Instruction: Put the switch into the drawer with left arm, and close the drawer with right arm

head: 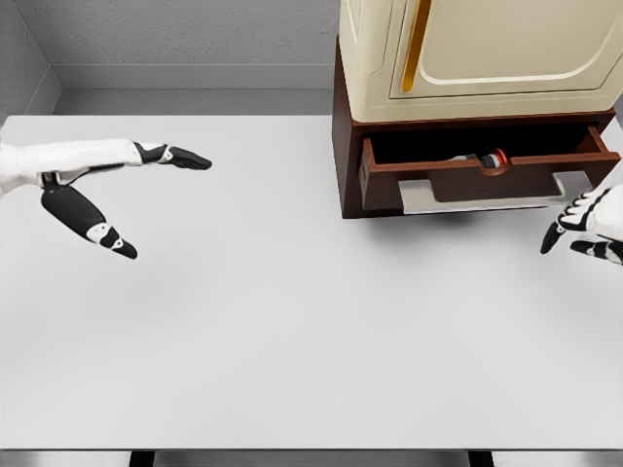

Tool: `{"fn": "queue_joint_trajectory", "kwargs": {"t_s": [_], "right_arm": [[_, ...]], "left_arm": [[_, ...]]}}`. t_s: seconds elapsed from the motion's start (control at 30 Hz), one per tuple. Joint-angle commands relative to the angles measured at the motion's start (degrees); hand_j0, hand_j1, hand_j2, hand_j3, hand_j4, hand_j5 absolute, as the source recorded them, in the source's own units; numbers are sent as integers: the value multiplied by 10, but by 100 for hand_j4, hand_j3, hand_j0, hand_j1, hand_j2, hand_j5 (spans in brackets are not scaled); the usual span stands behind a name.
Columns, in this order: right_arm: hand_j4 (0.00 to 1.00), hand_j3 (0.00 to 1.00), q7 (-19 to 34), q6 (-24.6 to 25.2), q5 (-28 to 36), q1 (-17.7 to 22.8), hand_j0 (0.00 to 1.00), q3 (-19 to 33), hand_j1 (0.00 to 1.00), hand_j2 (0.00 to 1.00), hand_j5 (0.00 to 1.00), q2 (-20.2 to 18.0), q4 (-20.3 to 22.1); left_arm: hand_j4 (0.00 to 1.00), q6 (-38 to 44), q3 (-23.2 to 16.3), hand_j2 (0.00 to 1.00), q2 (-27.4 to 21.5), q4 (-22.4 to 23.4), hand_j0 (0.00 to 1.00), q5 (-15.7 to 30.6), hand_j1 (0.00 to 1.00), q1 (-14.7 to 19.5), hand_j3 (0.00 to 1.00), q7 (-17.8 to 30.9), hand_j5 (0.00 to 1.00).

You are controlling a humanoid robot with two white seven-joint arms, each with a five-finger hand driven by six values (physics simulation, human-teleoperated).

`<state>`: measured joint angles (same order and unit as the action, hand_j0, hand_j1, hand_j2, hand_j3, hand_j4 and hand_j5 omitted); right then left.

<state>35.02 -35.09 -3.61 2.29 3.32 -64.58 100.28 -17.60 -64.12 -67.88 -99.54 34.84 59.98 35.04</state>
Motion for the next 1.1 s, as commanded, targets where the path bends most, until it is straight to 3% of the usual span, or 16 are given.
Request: {"fn": "queue_joint_trajectory", "kwargs": {"t_s": [0.0, 0.03, 0.1, 0.17, 0.23, 0.27, 0.5, 0.77, 1.07], "right_arm": [[53, 53, 0, 1, 3, 0, 53, -25, 53, 53, 53, 1, -2], [53, 53, 0, 1, 3, -1, 53, -25, 53, 53, 53, 1, -2], [53, 53, 0, 1, 3, -4, 53, -25, 53, 53, 53, 2, -2], [53, 53, 0, 1, 3, -13, 53, -27, 53, 53, 53, 2, -5], [54, 54, 0, 1, 2, -47, 54, -66, 54, 54, 54, 4, -11], [54, 54, 0, 1, 0, -65, 54, -84, 54, 54, 54, 9, -18], [54, 54, 0, 1, -2, -84, 54, -89, 54, 54, 54, 20, -28], [54, 54, 0, 1, -2, -166, 54, -143, 54, 54, 54, 48, -62], [54, 54, 0, 1, -3, -198, 54, -163, 54, 54, 54, 67, -84]], "left_arm": [[100, -18, -2, 100, 20, 0, 100, -120, 100, 11, 100, 0, 100], [100, -53, -1, 100, 33, 0, 100, -198, 100, 17, 100, 0, 100], [100, -84, -1, 100, 30, 2, 100, -255, 100, 19, 100, 0, 100], [100, -156, 7, 100, 32, 2, 100, -375, 100, 22, 100, 0, 100], [100, -174, 7, 100, 31, 3, 100, -405, 100, 22, 100, 0, 100], [100, -174, 7, 100, 32, 4, 100, -414, 100, 22, 100, 0, 100], [100, -174, 11, 100, 27, 0, 100, -409, 100, 21, 100, 0, 100], [100, -174, 13, 100, 27, 0, 100, -409, 100, 21, 100, 0, 100], [100, -174, 13, 100, 27, 0, 100, -409, 100, 21, 100, 0, 100]]}}
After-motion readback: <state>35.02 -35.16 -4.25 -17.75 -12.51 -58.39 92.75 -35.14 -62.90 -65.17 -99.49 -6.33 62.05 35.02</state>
